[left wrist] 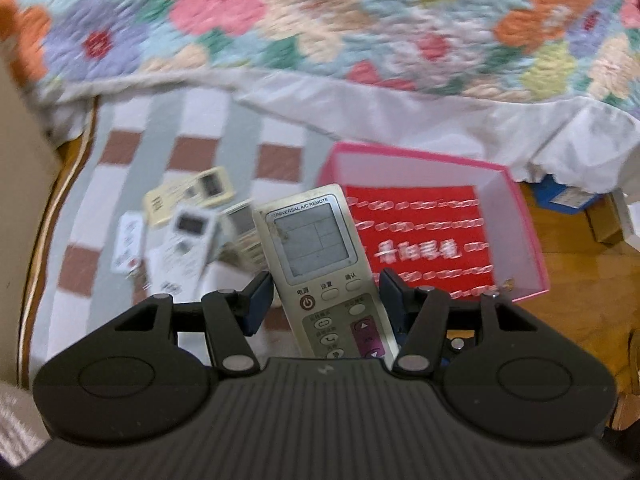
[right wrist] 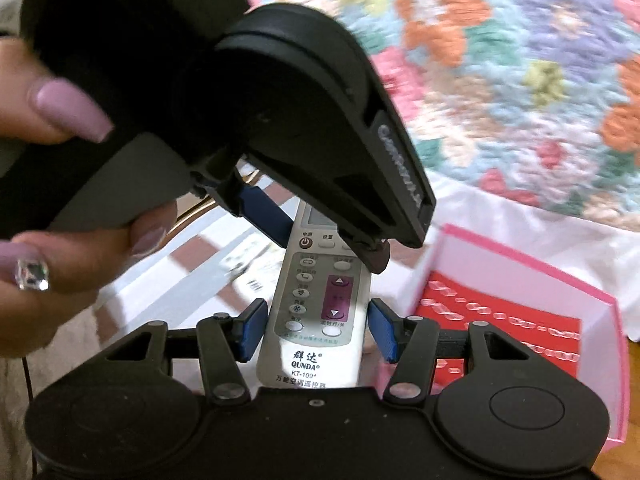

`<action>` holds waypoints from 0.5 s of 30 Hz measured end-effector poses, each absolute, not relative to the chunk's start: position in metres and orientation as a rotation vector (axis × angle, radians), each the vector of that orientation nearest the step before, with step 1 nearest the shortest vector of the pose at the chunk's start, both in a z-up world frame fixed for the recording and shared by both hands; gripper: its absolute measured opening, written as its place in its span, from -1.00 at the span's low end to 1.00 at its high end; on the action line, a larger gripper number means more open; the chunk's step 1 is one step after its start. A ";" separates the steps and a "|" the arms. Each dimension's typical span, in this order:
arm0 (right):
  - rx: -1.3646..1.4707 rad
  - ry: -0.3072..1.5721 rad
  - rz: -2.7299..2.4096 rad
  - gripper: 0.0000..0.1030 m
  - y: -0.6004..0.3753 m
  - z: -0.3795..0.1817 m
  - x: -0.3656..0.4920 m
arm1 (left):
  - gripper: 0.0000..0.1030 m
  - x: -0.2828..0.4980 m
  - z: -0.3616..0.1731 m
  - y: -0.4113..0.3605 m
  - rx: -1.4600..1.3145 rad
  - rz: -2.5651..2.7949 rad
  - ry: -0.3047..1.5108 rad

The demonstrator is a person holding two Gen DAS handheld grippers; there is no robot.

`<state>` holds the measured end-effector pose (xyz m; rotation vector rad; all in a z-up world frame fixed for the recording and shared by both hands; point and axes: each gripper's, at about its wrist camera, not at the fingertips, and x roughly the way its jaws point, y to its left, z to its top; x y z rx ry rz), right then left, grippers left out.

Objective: Organize rigid objects
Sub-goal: 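Carry the cream remote into the pink box and open the left gripper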

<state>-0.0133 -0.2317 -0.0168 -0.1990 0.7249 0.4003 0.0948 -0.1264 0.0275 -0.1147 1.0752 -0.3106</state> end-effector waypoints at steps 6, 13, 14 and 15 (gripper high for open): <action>-0.134 0.746 0.320 0.18 -0.281 0.003 -0.010 | 0.10 0.110 0.034 -0.188 -0.098 -0.424 1.097; -0.081 0.831 0.206 0.18 -0.345 -0.016 0.030 | 0.10 0.146 0.003 -0.263 -0.079 -0.528 1.171; -0.055 0.849 0.195 0.18 -0.355 -0.020 0.034 | 0.10 0.152 -0.005 -0.270 -0.082 -0.533 1.187; -0.016 0.869 0.185 0.18 -0.366 -0.026 0.041 | 0.10 0.160 -0.014 -0.279 -0.075 -0.545 1.205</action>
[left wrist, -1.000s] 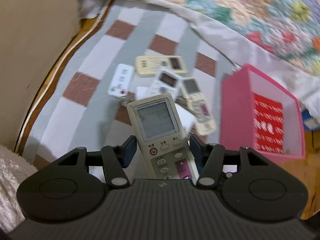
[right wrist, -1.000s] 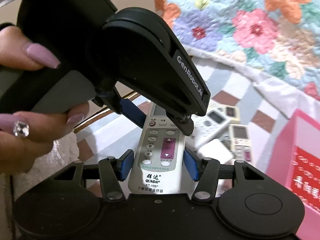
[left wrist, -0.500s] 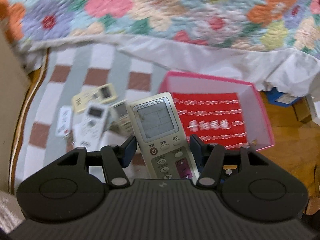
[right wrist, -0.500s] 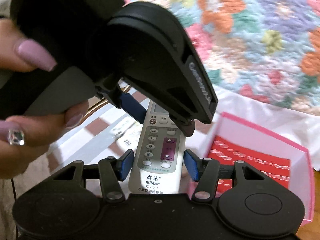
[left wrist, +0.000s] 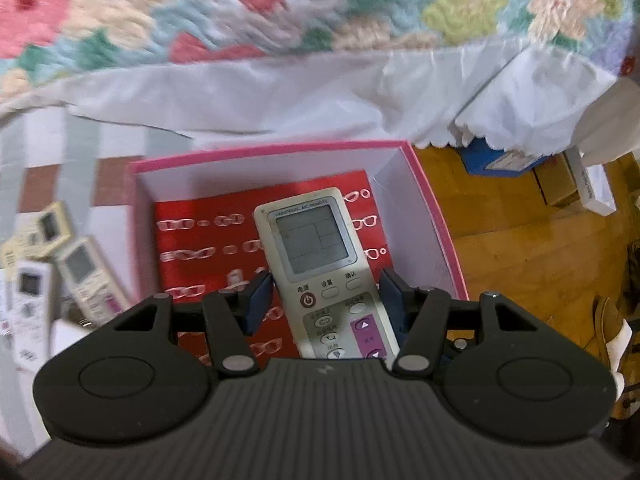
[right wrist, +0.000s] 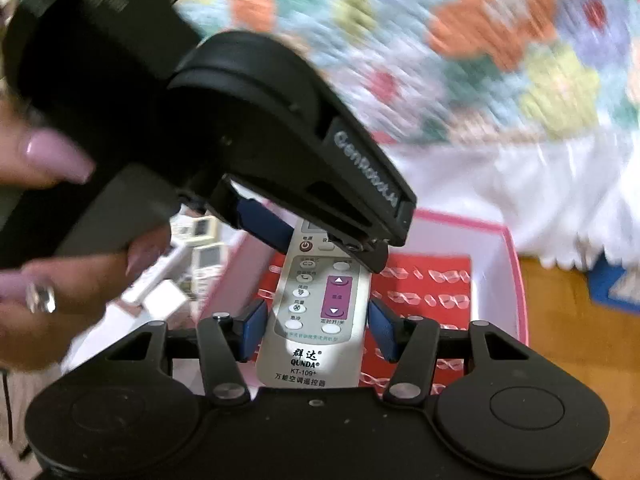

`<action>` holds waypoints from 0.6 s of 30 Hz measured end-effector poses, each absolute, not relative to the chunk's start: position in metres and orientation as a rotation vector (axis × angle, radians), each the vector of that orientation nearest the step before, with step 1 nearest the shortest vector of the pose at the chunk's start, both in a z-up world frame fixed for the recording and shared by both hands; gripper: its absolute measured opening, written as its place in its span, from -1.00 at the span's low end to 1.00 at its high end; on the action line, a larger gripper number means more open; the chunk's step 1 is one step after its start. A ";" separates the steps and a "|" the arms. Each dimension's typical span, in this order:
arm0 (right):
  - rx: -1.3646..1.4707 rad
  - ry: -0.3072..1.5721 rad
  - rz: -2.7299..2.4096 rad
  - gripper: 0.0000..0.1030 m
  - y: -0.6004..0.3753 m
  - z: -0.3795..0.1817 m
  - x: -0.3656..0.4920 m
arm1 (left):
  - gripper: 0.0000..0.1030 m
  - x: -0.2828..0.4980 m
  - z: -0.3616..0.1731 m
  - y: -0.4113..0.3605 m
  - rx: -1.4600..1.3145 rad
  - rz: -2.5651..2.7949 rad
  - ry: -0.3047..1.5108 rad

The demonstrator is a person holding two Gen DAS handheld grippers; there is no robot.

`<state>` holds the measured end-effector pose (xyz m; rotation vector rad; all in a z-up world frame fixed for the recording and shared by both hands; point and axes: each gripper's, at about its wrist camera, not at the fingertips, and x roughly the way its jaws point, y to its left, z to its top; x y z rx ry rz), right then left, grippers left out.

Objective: Organize rigid objects
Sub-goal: 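Carry the cream remote into the pink box and open the left gripper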

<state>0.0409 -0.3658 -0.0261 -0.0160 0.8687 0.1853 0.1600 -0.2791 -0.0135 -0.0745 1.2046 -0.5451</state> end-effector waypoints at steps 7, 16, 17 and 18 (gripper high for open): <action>0.097 0.935 0.132 0.18 -0.405 -0.064 0.072 | 0.10 0.199 -0.070 -0.318 -0.096 -0.577 1.316; 0.049 1.039 -0.041 0.16 -0.420 -0.114 0.102 | 0.02 0.210 -0.121 -0.361 -0.046 -0.688 1.442; 0.085 1.052 -0.030 0.16 -0.424 -0.119 0.103 | -0.05 0.211 -0.125 -0.362 -0.035 -0.680 1.451; 0.101 1.064 -0.020 0.16 -0.426 -0.123 0.103 | -0.11 0.210 -0.126 -0.364 -0.015 -0.675 1.447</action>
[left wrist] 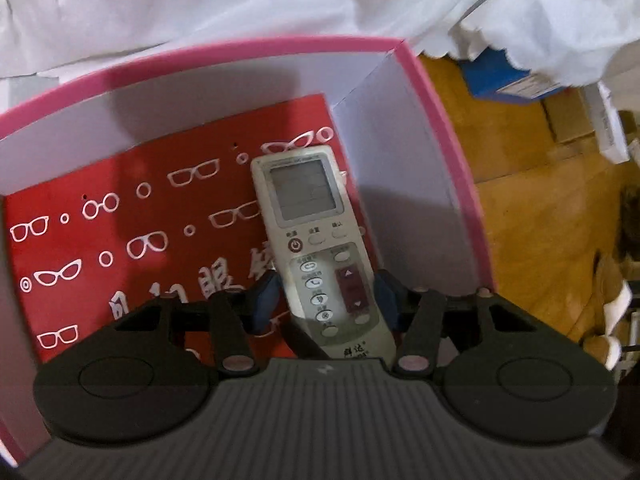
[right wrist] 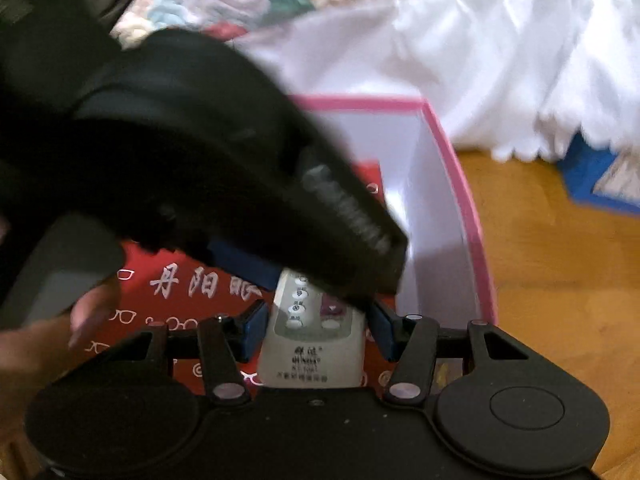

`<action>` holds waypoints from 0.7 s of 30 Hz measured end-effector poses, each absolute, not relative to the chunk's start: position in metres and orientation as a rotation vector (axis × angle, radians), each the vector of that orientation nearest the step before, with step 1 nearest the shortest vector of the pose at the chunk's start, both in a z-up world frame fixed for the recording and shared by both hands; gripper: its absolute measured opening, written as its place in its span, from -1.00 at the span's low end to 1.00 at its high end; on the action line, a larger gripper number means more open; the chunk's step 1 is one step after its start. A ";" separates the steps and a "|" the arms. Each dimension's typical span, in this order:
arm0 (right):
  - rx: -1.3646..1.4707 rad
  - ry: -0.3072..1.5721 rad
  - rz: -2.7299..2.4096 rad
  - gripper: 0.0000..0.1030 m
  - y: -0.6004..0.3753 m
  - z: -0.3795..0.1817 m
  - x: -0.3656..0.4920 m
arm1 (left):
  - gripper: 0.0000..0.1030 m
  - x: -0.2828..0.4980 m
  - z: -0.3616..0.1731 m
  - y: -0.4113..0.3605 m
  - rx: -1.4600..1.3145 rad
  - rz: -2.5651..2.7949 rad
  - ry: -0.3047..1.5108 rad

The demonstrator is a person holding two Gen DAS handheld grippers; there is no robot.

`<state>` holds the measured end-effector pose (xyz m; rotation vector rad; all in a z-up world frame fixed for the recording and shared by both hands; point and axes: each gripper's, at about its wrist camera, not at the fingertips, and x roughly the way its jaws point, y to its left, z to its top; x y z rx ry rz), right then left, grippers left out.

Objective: Organize rigid objects
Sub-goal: 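Carry the cream remote into the pink box and open the left gripper, then move the left gripper back and close on a white charger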

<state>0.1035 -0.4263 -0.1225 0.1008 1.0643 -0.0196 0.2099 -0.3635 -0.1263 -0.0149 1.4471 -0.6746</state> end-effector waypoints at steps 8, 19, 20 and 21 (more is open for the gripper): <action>-0.003 1.083 -0.035 0.31 -0.419 -0.133 0.098 | -0.29 0.208 -0.123 -0.346 -0.003 -0.618 1.387; -0.042 0.838 0.208 0.34 -0.380 -0.045 0.034 | 0.03 0.178 -0.029 -0.257 0.128 -0.691 1.124; -0.040 0.818 0.247 0.34 -0.371 -0.038 0.029 | 0.03 0.175 -0.023 -0.245 0.132 -0.697 1.111; -0.033 0.798 0.287 0.34 -0.363 -0.033 0.022 | 0.03 0.174 -0.017 -0.233 0.138 -0.699 1.100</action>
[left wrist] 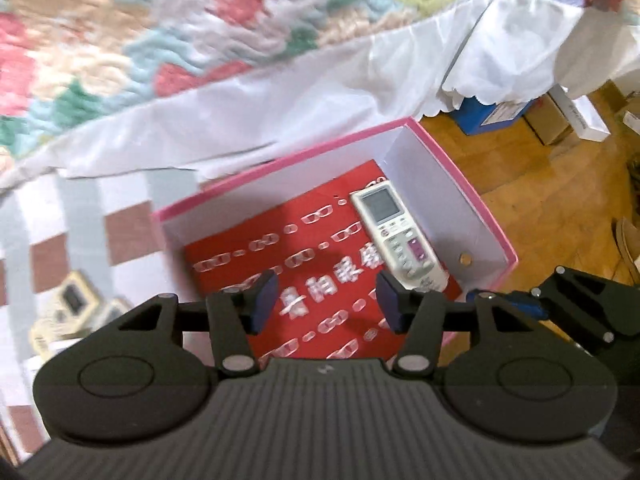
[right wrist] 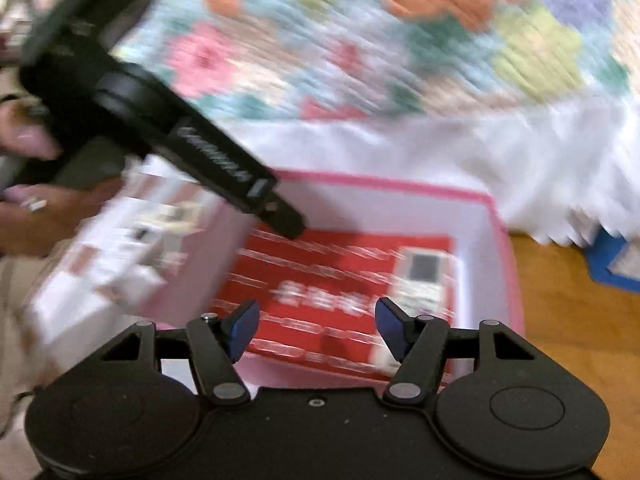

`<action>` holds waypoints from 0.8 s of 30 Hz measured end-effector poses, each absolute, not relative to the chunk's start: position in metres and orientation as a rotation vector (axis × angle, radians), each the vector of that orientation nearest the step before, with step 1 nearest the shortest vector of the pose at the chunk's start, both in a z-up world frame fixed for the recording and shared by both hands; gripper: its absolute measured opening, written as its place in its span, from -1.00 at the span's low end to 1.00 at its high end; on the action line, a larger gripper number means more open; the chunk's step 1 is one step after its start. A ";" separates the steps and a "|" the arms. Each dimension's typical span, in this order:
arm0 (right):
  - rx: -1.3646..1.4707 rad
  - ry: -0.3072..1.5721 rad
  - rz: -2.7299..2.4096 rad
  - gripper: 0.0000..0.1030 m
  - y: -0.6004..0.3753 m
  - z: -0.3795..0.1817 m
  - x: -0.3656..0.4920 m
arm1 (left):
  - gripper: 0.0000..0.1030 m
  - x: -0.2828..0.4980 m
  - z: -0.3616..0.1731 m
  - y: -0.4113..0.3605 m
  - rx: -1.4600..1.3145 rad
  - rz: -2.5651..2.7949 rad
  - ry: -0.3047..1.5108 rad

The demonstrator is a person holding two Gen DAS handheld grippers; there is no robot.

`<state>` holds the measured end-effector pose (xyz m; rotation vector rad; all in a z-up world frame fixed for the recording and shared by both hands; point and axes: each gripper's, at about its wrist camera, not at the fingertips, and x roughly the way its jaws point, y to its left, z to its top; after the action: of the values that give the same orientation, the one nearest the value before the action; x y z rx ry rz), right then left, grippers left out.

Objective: Organize rigid objects
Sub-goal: 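Move the left gripper back and close on a white charger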

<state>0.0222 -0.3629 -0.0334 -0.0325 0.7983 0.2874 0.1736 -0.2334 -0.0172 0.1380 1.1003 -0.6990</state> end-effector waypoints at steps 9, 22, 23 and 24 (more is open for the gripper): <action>-0.049 0.776 0.534 0.55 -0.275 -0.044 0.010 | 0.19 0.150 -0.019 -0.122 0.175 -0.627 1.096; -0.077 0.987 0.562 0.26 -0.207 -0.148 0.040 | 0.19 0.120 -0.136 -0.060 -0.015 -0.452 1.288; -0.065 1.004 0.563 0.20 -0.206 -0.155 0.043 | 0.19 0.121 -0.142 -0.058 -0.033 -0.432 1.291; -0.058 1.014 0.561 0.16 -0.205 -0.162 0.044 | 0.19 0.122 -0.148 -0.057 -0.056 -0.416 1.295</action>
<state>0.0438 -0.2051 -0.1615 -0.0581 1.0144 0.5614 0.1225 -0.0565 -0.1482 -0.0558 1.2946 -0.4157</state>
